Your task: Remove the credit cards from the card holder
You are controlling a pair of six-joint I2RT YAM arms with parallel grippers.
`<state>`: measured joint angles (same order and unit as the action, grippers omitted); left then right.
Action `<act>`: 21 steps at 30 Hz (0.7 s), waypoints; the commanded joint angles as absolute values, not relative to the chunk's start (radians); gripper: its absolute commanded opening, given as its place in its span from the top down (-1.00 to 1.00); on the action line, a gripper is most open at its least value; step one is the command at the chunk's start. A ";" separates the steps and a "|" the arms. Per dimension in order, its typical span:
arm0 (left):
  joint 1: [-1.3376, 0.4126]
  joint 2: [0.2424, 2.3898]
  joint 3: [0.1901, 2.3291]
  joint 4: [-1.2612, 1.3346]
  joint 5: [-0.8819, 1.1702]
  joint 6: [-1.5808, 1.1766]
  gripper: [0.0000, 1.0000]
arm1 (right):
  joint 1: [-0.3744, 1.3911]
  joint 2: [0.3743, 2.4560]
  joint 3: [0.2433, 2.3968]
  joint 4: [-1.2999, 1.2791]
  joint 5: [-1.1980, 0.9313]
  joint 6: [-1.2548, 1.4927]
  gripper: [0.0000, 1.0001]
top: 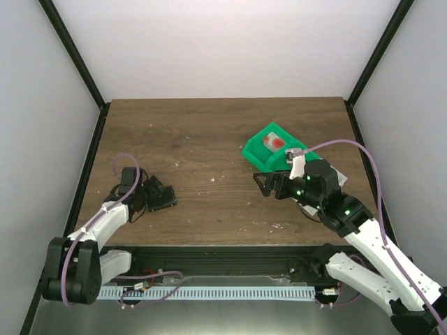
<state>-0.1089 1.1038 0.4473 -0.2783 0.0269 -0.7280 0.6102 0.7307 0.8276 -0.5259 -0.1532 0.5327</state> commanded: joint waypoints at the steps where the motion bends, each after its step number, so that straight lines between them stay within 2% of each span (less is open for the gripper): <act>1: -0.112 1.169 0.447 -0.139 0.131 -0.663 -0.81 | 0.602 0.712 0.823 -0.519 -0.184 0.496 -0.99; 6: -0.163 1.265 0.467 -0.010 0.239 -0.633 -0.62 | 0.602 0.703 0.834 -0.540 -0.182 0.485 -0.99; 10: -0.278 1.393 0.539 0.083 0.308 -0.621 -0.53 | 0.601 0.690 0.811 -0.540 -0.183 0.490 -0.99; 13: -0.351 1.480 0.568 0.188 0.425 -0.663 -0.32 | 0.601 0.690 0.794 -0.533 -0.205 0.495 -0.99; 17: -0.458 1.522 0.568 0.328 0.512 -0.709 -0.29 | 0.602 0.695 0.757 -0.524 -0.226 0.509 -0.97; 21: -0.467 1.457 0.553 0.328 0.517 -0.741 -0.26 | 0.602 0.735 0.728 -0.495 -0.290 0.537 -0.87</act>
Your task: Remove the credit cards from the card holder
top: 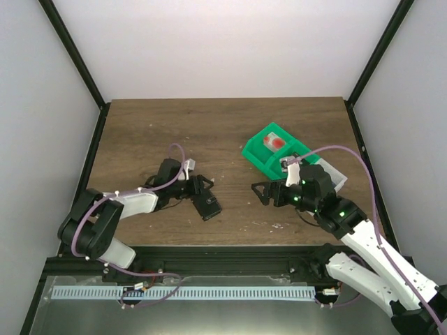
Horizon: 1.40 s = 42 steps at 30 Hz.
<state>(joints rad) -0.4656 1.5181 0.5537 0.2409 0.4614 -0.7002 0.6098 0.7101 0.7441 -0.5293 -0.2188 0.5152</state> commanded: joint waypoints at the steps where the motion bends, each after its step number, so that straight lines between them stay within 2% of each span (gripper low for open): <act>1: -0.465 1.423 0.552 0.293 0.490 -0.742 -0.27 | 0.601 0.751 0.726 -0.486 -0.307 0.544 -0.83; 5: -0.445 1.305 0.541 0.131 0.396 -0.755 -0.30 | 0.601 0.823 0.714 -0.451 -0.360 0.581 -0.70; 11: -0.364 1.173 0.390 0.083 0.429 -0.799 -0.21 | 0.618 0.953 0.654 -0.329 -0.436 0.652 -0.38; 22: -0.328 1.066 0.275 0.096 0.546 -0.805 -0.17 | 0.756 1.291 0.759 -0.266 -0.296 0.640 -0.21; 25: -0.327 1.085 0.265 0.101 0.528 -0.805 -0.14 | 0.801 1.392 0.830 -0.271 -0.230 0.618 -0.17; 30: -0.327 1.190 0.264 0.179 0.602 -0.841 -0.01 | 0.852 1.555 0.967 -0.287 -0.158 0.584 -0.05; 35: -0.328 1.276 0.241 0.259 0.649 -0.877 0.03 | 0.908 1.712 1.090 -0.332 -0.075 0.535 0.07; 38: -0.327 1.331 0.231 0.329 0.697 -0.901 0.07 | 0.925 1.764 1.128 -0.344 -0.048 0.516 0.19; 42: -0.327 1.377 0.230 0.403 0.749 -0.924 0.15 | 0.927 1.797 1.145 -0.329 -0.087 0.507 0.21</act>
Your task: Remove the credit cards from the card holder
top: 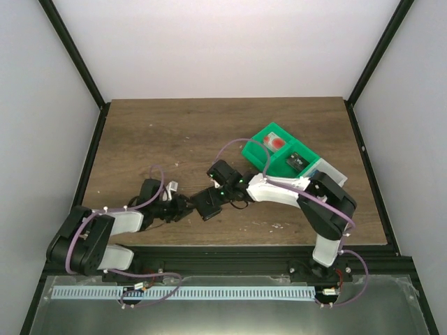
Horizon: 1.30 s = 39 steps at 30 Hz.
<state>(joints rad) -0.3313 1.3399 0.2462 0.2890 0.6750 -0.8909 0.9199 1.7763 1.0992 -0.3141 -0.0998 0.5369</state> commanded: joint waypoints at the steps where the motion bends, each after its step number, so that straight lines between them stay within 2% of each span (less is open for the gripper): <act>1: -0.327 1.383 0.228 0.419 0.757 -0.935 0.18 | 0.927 1.804 1.147 -0.329 -0.095 0.507 0.23; 6: -0.328 1.403 0.212 0.501 0.780 -0.985 0.33 | 0.928 1.834 1.155 -0.330 -0.106 0.499 0.31; 13: -0.328 1.450 0.212 0.508 0.773 -0.971 0.40 | 0.938 1.869 1.200 -0.369 -0.098 0.492 0.36; 19: -0.327 1.481 0.213 0.502 0.782 -0.950 0.50 | 0.955 1.850 1.249 -0.462 -0.022 0.505 0.28; 30: -0.322 1.498 0.216 0.527 0.787 -0.968 0.50 | 0.964 1.885 1.267 -0.441 -0.007 0.469 0.40; 39: -0.322 1.529 0.211 0.548 0.798 -0.970 0.49 | 0.967 1.928 1.242 -0.412 -0.053 0.458 0.40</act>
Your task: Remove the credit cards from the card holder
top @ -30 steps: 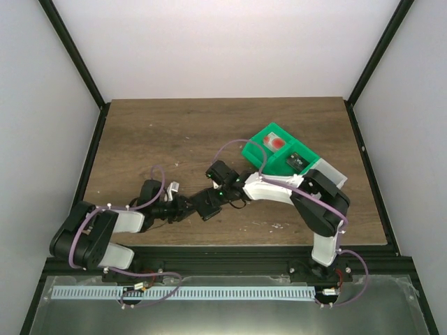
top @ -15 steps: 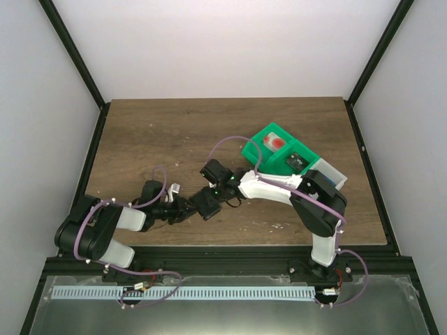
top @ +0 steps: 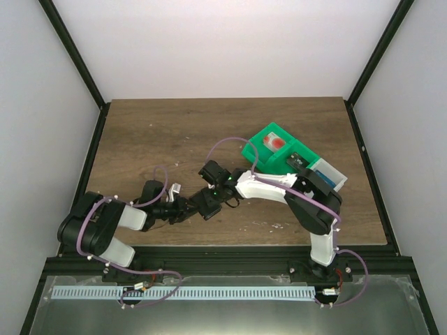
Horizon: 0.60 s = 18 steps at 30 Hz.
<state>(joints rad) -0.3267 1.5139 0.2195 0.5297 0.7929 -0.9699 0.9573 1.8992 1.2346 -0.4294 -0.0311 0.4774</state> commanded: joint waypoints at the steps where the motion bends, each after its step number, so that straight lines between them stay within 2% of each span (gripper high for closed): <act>1: -0.323 1.530 0.210 0.548 0.799 -0.969 0.49 | 0.967 1.930 1.239 -0.408 -0.054 0.457 0.40; 12: -0.323 1.551 0.208 0.547 0.800 -0.962 0.49 | 1.006 1.934 1.223 -0.433 0.013 0.427 0.31; 18: -0.322 1.550 0.209 0.543 0.797 -0.958 0.49 | 1.023 1.948 1.240 -0.475 0.111 0.427 0.33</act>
